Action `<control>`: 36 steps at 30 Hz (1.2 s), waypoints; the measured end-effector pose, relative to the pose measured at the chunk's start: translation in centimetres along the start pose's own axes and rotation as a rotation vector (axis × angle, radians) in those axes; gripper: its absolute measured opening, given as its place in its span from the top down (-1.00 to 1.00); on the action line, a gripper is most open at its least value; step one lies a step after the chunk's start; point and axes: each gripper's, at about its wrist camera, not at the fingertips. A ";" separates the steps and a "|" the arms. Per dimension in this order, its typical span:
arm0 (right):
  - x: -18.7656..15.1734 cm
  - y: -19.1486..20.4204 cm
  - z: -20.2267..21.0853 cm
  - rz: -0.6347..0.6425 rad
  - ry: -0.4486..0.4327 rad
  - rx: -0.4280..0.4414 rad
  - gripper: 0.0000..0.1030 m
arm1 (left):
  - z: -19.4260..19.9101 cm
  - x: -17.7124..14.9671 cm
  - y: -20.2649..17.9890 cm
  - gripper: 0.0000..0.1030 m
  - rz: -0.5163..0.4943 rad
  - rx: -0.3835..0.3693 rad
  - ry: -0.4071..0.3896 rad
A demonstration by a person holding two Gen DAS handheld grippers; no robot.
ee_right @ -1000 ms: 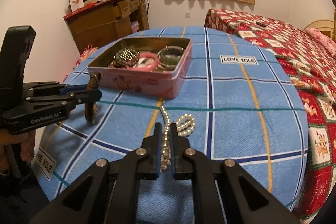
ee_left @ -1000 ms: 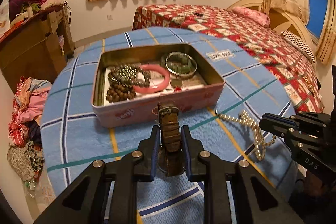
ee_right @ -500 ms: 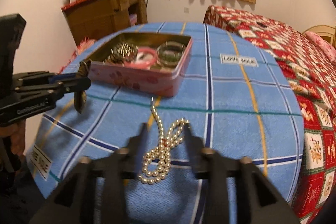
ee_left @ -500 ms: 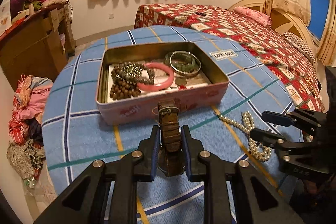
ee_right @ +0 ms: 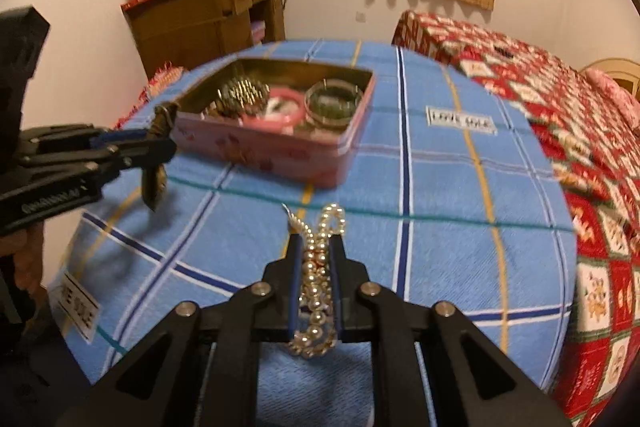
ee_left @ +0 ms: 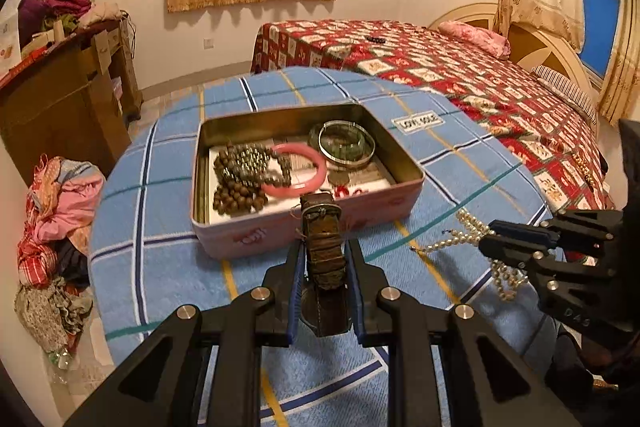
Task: Organize jewelry
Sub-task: 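Carry the watch and pearl necklace with both tools over the tin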
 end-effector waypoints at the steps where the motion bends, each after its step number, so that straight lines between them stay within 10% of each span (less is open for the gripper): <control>1: 0.3 0.1 0.1 0.002 -0.008 0.001 0.72 | 0.1 0.2 0.0 0.61 -0.002 0.000 -0.005; 36: 12.4 -0.1 -4.2 0.018 -0.166 0.057 0.72 | -3.1 8.2 4.0 0.61 -0.052 0.083 -0.047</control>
Point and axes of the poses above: each gripper's, at about its wrist camera, not at the fingertips, and z roughly against the way its jaws point, y to its left, x to its top, and after that the axes turned 5 degrees about -x, right-handed
